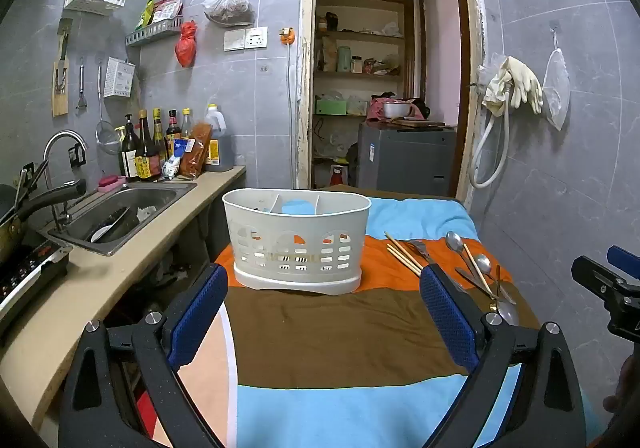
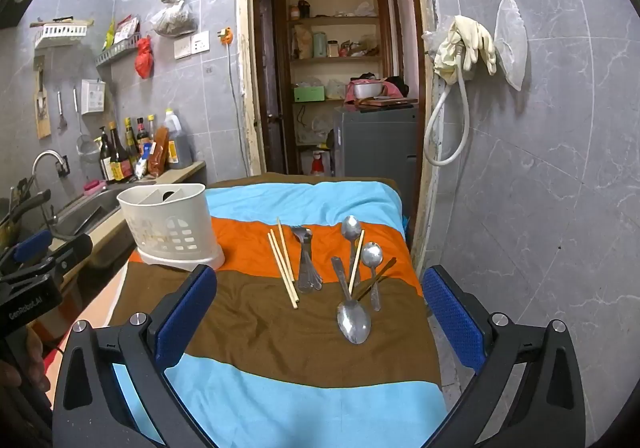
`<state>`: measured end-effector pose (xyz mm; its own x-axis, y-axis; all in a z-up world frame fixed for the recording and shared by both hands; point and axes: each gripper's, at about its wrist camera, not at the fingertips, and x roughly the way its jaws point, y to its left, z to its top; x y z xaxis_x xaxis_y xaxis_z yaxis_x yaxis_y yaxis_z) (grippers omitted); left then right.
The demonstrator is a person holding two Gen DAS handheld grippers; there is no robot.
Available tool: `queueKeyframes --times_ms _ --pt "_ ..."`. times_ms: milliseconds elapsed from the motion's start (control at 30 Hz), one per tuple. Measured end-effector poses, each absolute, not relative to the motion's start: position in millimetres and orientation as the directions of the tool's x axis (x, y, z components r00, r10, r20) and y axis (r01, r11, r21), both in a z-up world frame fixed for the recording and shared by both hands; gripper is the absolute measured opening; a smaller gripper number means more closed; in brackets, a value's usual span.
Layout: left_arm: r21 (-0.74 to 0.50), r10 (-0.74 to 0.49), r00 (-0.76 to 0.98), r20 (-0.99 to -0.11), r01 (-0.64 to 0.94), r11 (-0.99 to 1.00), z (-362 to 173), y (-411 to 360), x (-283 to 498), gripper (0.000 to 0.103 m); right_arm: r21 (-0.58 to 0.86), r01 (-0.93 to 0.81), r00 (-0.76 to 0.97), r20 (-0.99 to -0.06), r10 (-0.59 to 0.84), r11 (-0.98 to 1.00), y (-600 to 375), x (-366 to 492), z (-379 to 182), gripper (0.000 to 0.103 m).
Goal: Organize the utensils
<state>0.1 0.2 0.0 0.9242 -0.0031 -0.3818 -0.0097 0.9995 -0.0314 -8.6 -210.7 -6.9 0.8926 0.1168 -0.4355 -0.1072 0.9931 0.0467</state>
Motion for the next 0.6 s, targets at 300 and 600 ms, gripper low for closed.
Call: queueKeyframes --times_ms 300,600 --pt "-0.031 -0.003 0.924 -0.382 -0.010 0.999 0.1 0.2 0.1 0.094 0.047 -0.107 0.891 -0.439 0.117 0.993 -208.6 -7.4 -8.4 0.103" --pt "-0.033 -0.004 0.923 -0.384 -0.010 0.999 0.0 0.2 -0.1 0.094 0.046 -0.107 0.890 -0.441 0.117 0.993 -206.4 -6.8 -8.1 0.103"
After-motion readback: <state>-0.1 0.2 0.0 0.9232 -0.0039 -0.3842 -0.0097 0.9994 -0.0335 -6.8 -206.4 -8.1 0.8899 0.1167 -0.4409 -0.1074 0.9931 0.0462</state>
